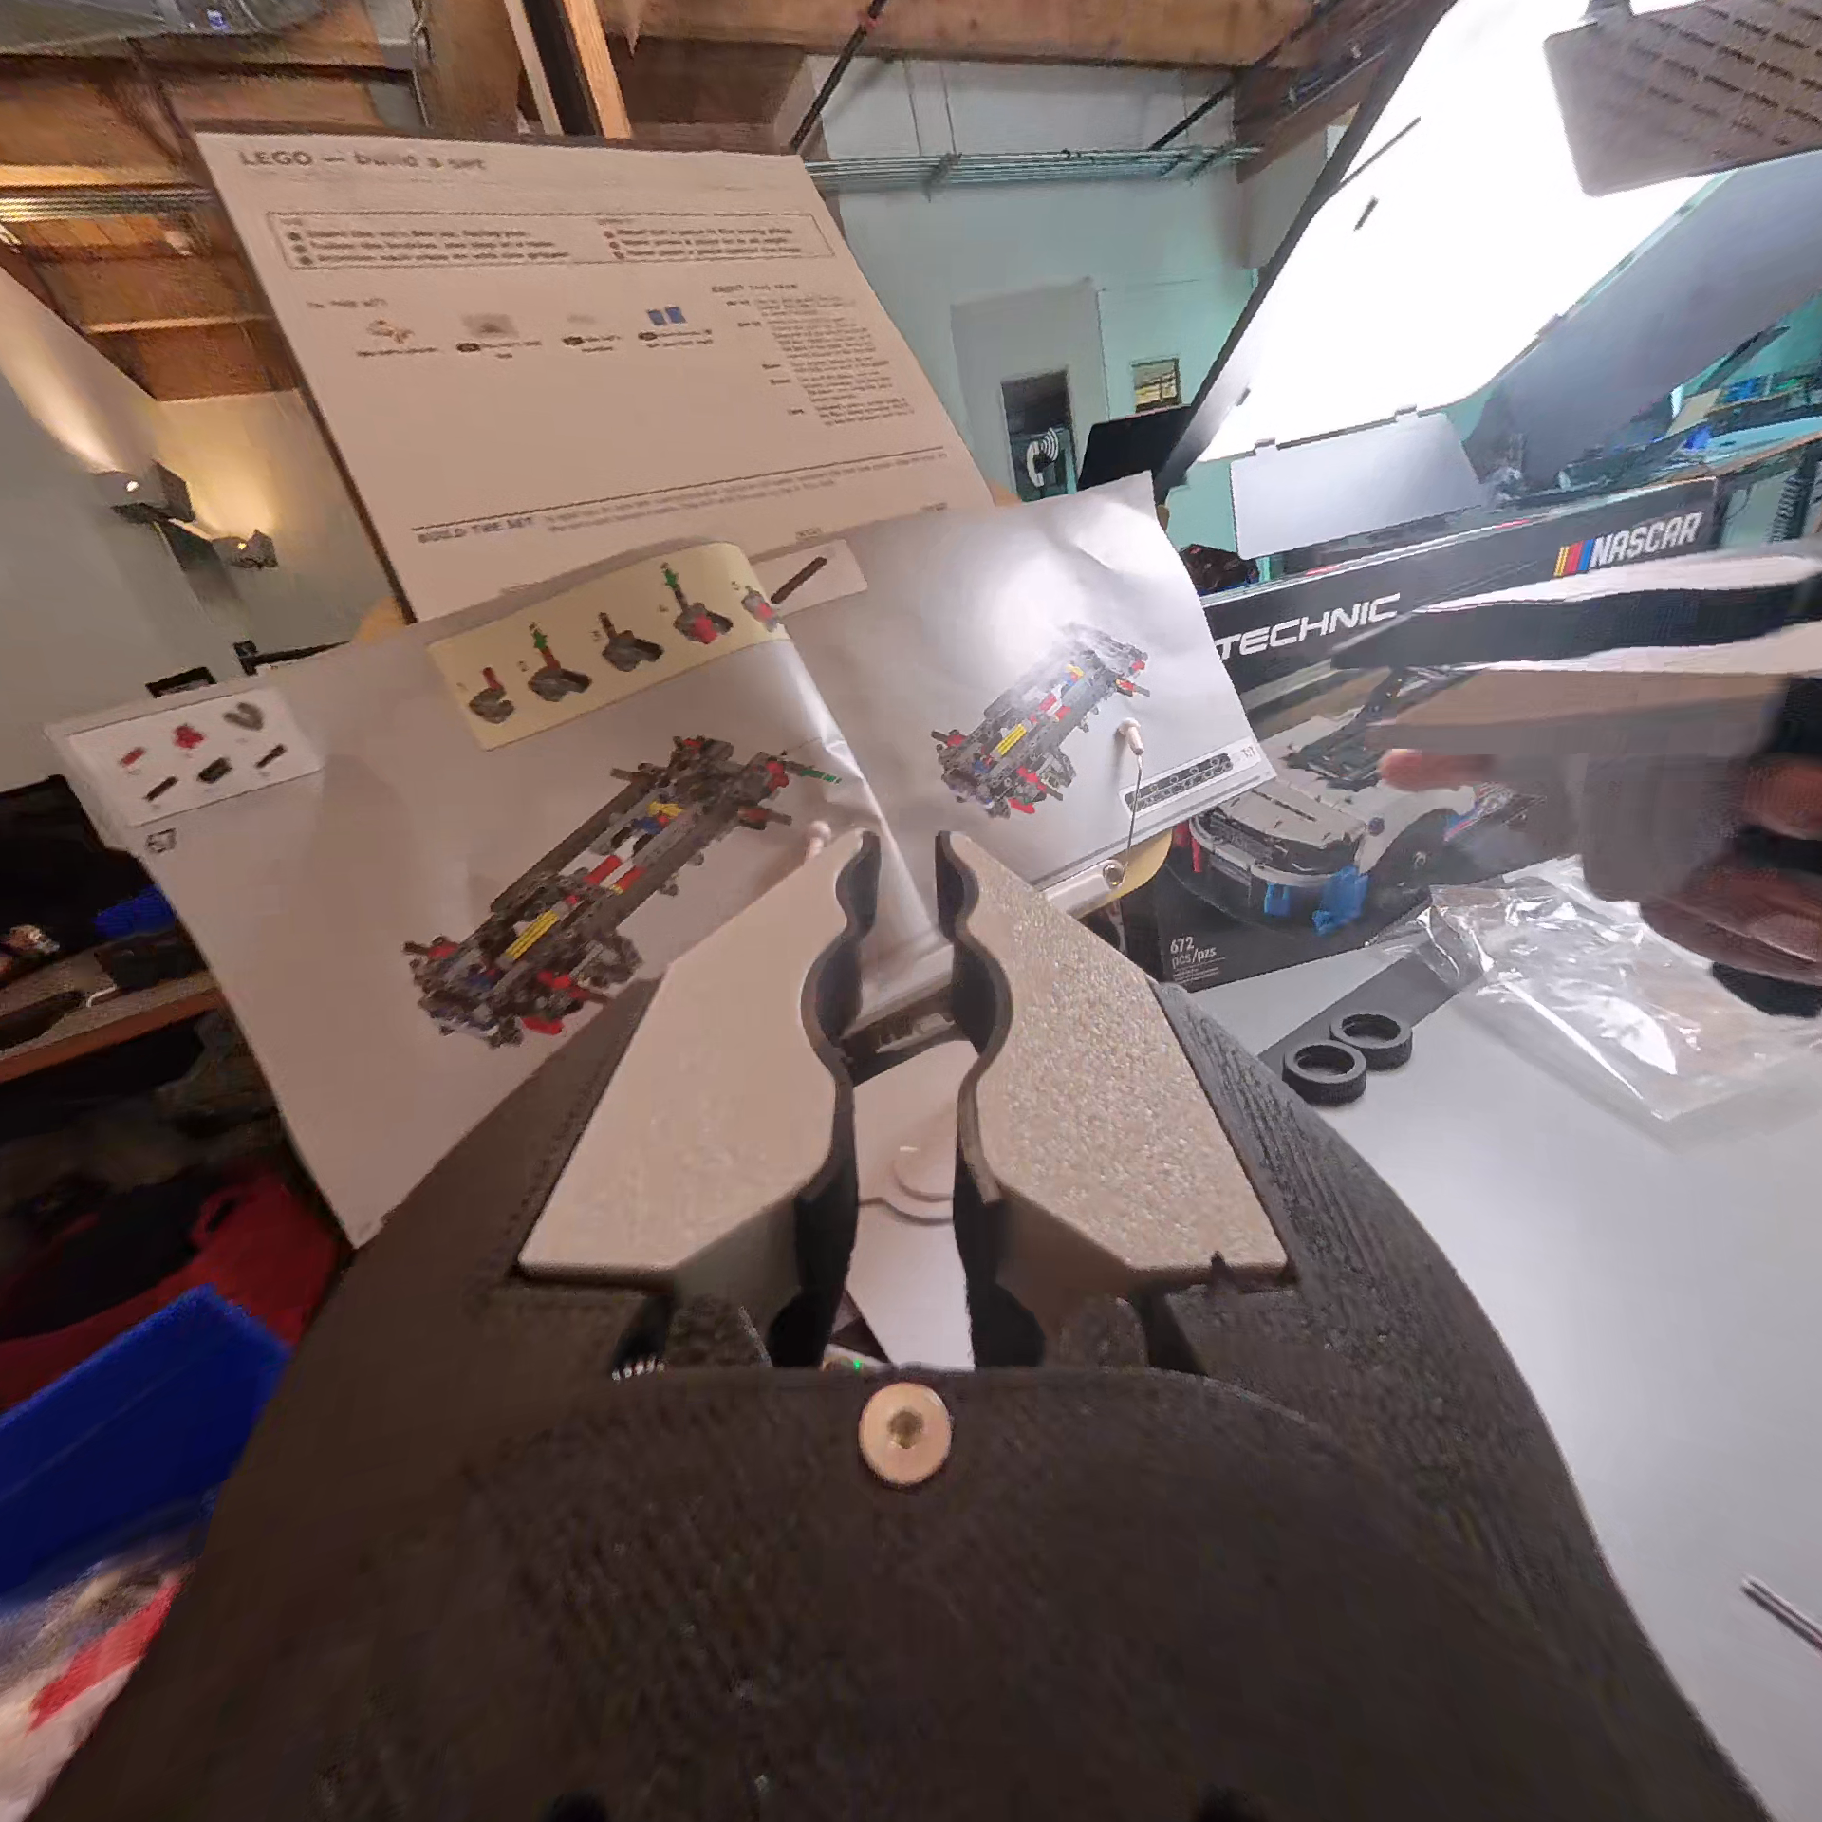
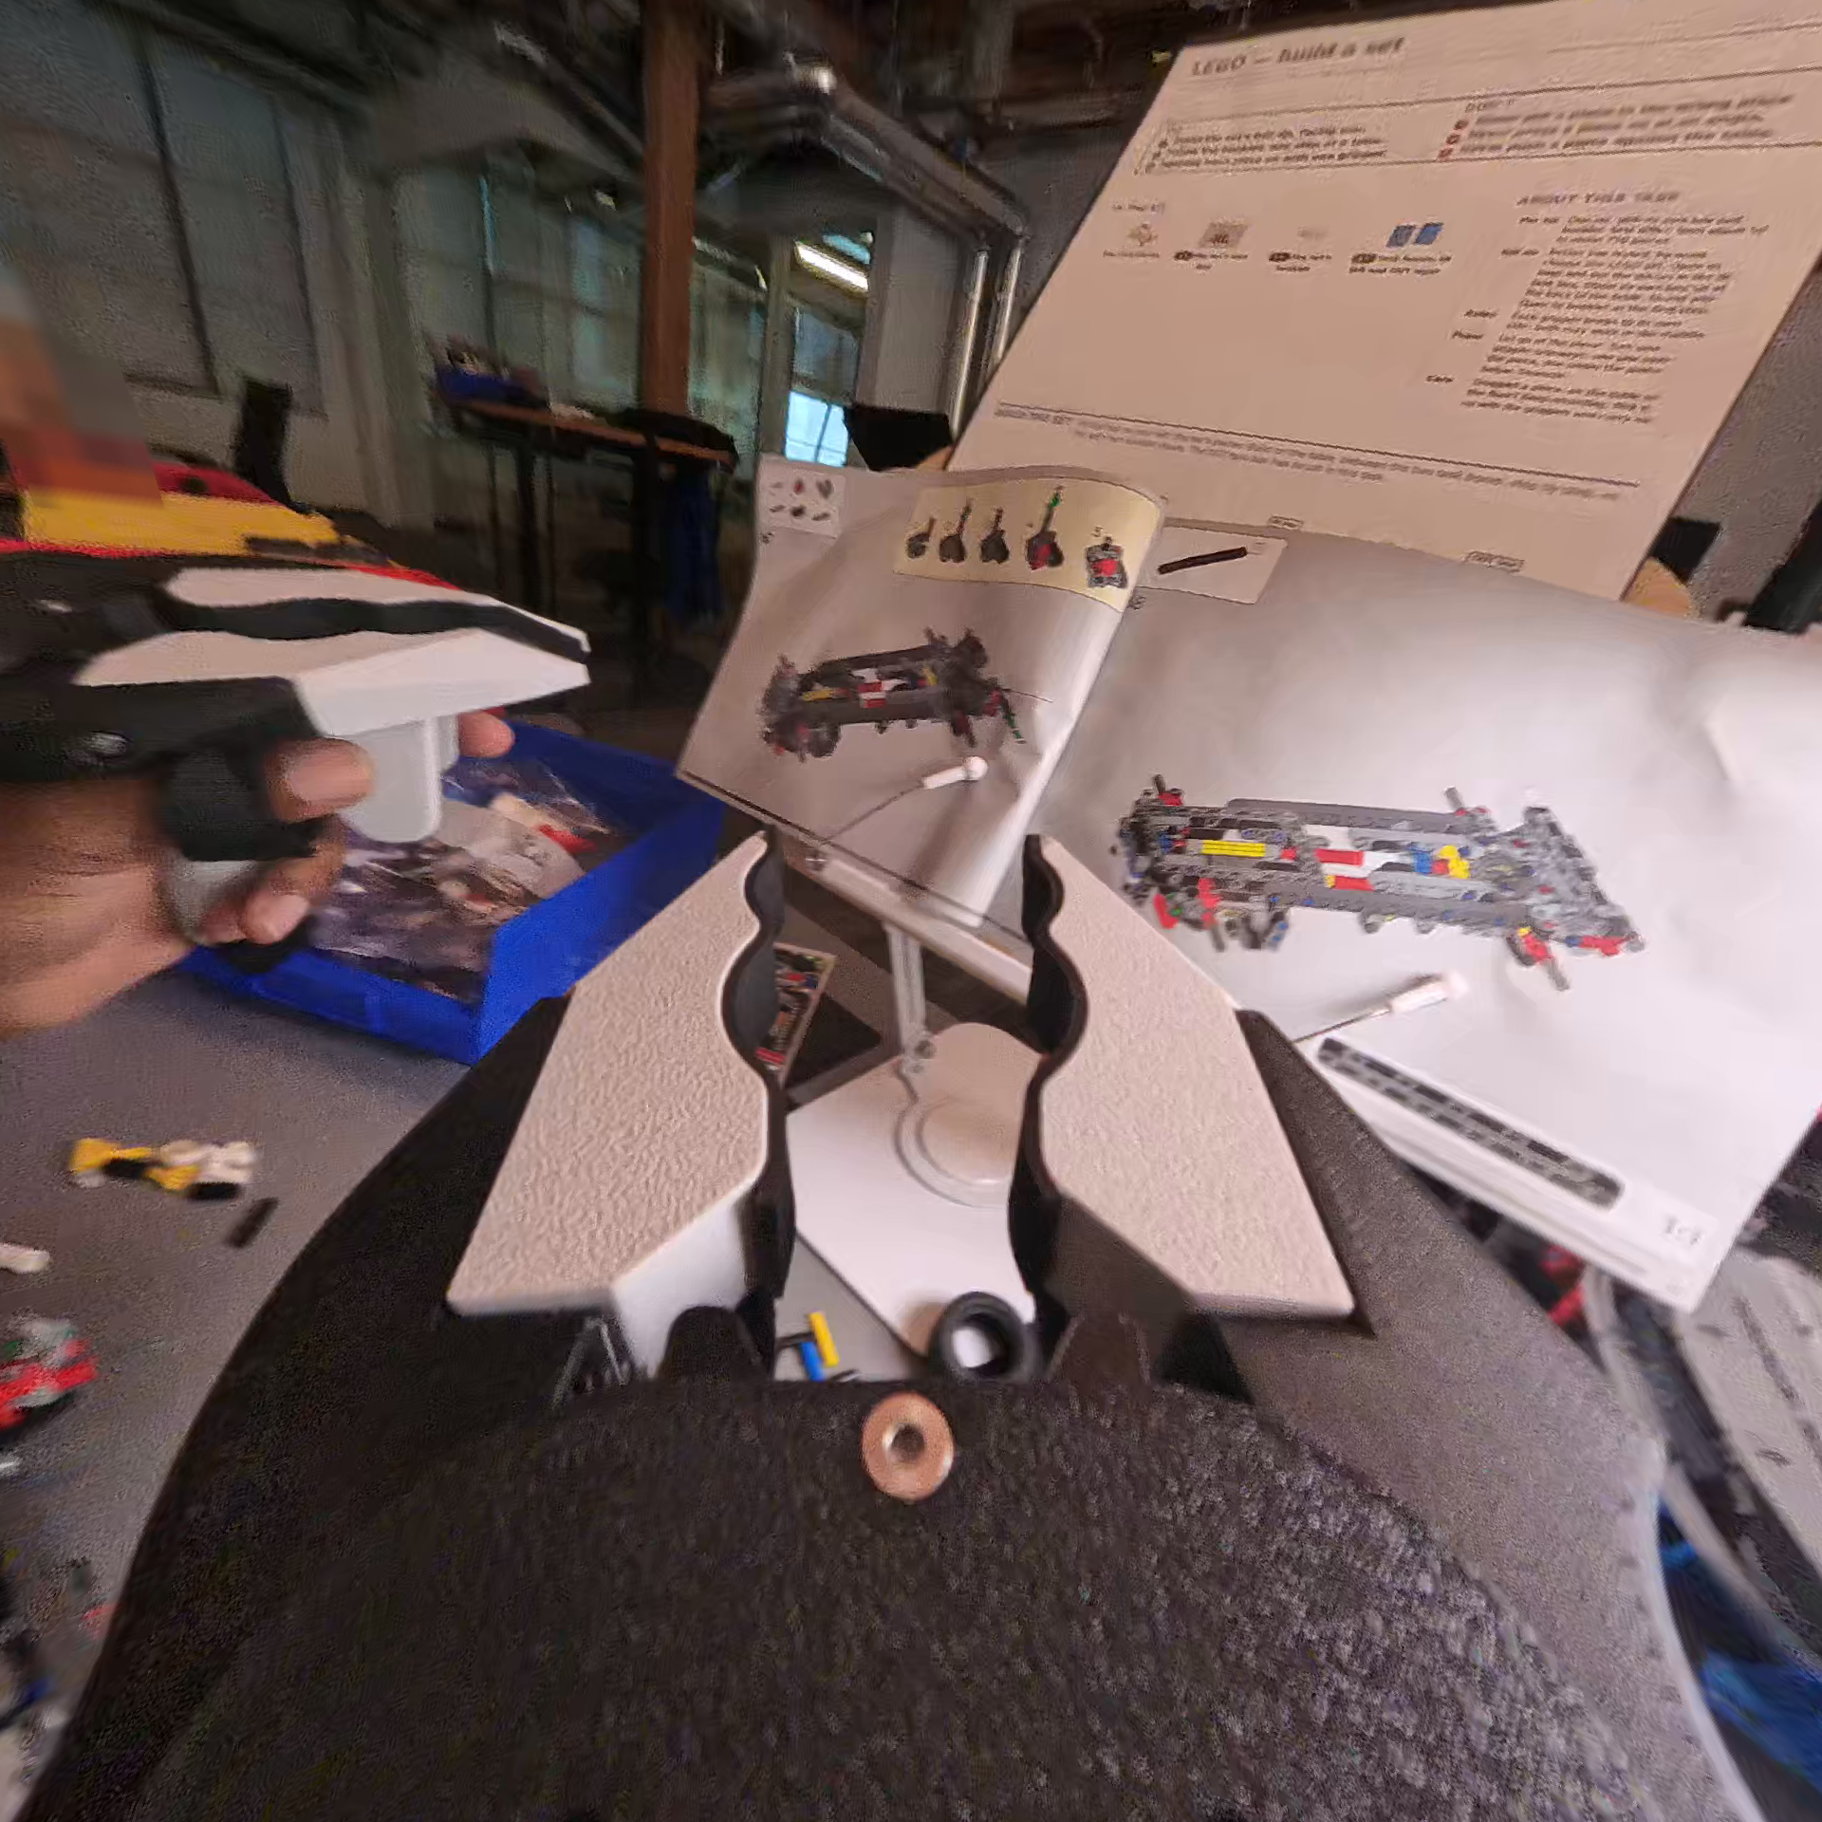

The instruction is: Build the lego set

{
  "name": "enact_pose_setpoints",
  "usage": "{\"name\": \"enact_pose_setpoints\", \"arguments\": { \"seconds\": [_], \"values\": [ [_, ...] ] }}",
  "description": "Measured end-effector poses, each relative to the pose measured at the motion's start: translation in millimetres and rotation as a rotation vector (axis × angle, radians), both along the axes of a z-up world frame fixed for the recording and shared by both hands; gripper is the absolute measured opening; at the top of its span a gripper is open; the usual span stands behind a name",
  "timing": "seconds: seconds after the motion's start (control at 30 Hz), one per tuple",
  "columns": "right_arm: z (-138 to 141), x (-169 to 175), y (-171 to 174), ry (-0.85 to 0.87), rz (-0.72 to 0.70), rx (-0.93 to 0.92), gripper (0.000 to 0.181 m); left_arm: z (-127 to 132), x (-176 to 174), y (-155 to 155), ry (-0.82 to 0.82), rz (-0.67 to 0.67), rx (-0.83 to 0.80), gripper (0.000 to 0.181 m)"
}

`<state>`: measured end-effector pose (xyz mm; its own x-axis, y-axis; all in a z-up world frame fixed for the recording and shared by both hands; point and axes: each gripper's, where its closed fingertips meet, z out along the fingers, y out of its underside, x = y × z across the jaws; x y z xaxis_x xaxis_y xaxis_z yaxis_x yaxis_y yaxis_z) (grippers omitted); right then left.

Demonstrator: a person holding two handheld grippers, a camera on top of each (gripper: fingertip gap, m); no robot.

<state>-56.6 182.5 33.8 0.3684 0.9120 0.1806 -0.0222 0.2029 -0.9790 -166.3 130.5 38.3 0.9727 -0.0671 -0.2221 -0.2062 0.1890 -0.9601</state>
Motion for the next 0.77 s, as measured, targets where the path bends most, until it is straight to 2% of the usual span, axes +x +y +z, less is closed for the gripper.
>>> {"name": "enact_pose_setpoints", "arguments": {
  "seconds": [0.07, 0.13, 0.27, 0.37, 0.5, 0.57, 0.67, 0.77],
  "values": [
    [-9, 17, -35, 0.060, 0.035, -0.035, 0.051, -3, -15, -15, -0.026, 0.021, -0.002, 0.009],
    [-22, 41, -64, 0.082, 0.014, -0.029, 0.051, -6, -31, -26, -0.062, 0.043, 0.016, 0.010],
    [-62, 88, -106, 0.123, -0.070, -0.061, 0.034, -12, -68, -36, -0.151, 0.096, 0.042, 0.010],
    [-98, 109, -116, 0.107, -0.156, 0.001, 0.000, -19, -85, -37, -0.203, 0.114, 0.039, 0.009],
    [-110, 105, -108, 0.020, -0.162, 0.080, 0.000, -32, -97, -34, -0.214, 0.128, 0.000, 0.007],
    [-117, 105, -100, 0.021, -0.156, 0.035, 0.000, -43, -87, -29, -0.193, 0.054, -0.074, 0.005],
    [-133, 110, -90, -0.013, -0.150, -0.021, 0.000, -80, -51, -18, -0.132, -0.147, -0.292, 0.006],
    [-157, 106, -82, -0.103, -0.106, -0.113, 0.004, -114, -11, -13, -0.086, -0.317, -0.424, 0.005]
  ]
}}
